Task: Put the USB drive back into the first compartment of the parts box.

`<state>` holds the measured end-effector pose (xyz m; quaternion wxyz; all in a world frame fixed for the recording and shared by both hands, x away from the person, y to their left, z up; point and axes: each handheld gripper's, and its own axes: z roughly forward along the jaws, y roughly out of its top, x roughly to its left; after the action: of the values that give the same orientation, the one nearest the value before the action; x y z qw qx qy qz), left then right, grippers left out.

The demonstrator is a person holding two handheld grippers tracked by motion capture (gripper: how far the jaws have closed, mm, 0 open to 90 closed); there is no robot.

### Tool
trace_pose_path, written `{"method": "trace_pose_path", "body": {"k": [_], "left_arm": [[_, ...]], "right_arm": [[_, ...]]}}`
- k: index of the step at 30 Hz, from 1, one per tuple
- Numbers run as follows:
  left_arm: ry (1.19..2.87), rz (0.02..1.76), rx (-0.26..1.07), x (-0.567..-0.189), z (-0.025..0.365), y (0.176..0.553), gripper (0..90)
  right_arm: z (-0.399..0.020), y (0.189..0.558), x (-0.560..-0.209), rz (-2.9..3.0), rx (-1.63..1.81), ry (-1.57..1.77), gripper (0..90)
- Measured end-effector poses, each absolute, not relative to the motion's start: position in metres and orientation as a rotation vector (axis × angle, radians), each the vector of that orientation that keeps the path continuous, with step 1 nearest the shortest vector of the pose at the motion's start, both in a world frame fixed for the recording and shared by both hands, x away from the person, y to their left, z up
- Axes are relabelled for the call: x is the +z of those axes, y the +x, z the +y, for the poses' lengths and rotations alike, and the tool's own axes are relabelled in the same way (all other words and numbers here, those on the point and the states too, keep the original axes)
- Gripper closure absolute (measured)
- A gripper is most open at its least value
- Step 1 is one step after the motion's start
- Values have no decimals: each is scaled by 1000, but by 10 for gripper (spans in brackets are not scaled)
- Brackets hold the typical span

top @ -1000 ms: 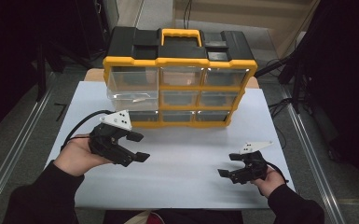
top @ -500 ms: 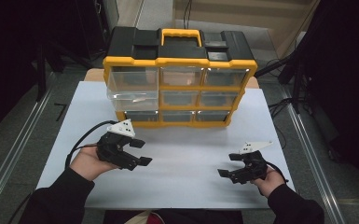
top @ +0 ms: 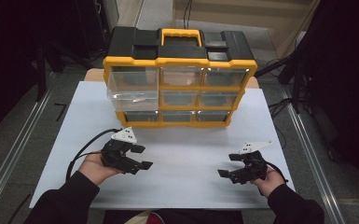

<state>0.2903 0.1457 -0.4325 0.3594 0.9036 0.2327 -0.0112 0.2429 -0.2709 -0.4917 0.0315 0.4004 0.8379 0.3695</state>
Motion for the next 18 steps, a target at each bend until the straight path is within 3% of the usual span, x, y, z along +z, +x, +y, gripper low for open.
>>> {"method": "trace_pose_path", "body": {"k": [18], "left_arm": [[2274,741,-19,-451,178,298,338]], "right_arm": [[-270,243,-492,2586,1133,1234,142]]}}
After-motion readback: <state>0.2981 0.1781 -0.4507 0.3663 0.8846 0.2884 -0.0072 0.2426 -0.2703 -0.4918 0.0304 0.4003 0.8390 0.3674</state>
